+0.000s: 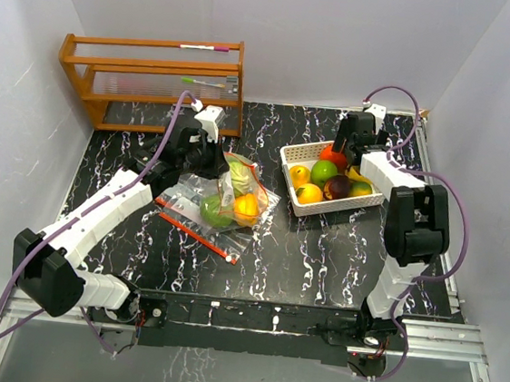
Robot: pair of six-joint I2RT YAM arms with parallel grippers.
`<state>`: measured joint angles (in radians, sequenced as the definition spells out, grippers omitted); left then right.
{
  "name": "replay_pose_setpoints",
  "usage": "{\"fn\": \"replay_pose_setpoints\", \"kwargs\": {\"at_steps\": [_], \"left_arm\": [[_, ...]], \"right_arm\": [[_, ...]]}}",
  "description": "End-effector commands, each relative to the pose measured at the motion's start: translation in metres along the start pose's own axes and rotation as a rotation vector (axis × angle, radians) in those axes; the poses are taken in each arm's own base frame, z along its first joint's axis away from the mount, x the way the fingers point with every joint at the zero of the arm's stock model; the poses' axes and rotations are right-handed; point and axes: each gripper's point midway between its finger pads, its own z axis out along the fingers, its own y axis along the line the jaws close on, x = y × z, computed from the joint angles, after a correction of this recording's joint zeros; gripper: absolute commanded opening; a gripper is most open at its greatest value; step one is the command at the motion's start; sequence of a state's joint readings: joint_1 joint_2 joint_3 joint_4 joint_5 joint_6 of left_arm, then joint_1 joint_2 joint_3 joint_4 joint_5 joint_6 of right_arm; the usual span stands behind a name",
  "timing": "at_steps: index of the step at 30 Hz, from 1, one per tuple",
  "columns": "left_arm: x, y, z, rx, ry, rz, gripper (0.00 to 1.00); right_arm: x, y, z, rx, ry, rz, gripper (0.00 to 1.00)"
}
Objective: Place the food in the zip-top bag and seal the zipper
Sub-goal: Pick up the fake fruit from the bin.
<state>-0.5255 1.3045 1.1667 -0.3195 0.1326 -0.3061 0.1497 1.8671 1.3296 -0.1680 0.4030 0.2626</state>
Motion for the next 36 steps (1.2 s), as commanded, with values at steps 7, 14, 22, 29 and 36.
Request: {"fn": "replay_pose_setpoints", "kwargs": {"at_steps": [7,14,22,29,36], "left_arm": [[-0.006,0.002,-0.001,-0.011,-0.019,0.019,0.00],[-0.005,0.003,0.000,-0.016,-0.016,0.019,0.00],[-0.006,0.004,0.001,-0.022,-0.017,0.019,0.00],[-0.003,0.003,0.003,-0.013,-0.011,0.010,0.00],[-0.002,0.002,0.006,-0.006,-0.003,0.004,0.00]], "right_arm": [[-0.035,-0.005,0.011,0.049,-0.104,0.028,0.74],[-0.037,-0.008,0.007,0.054,-0.114,0.035,0.34],[-0.070,-0.012,-0.037,0.003,-0.181,0.085,0.10],[-0.085,-0.012,-0.083,-0.093,-0.216,0.105,0.08],[-0.093,0.008,-0.147,-0.340,-0.228,0.080,0.08]]}}
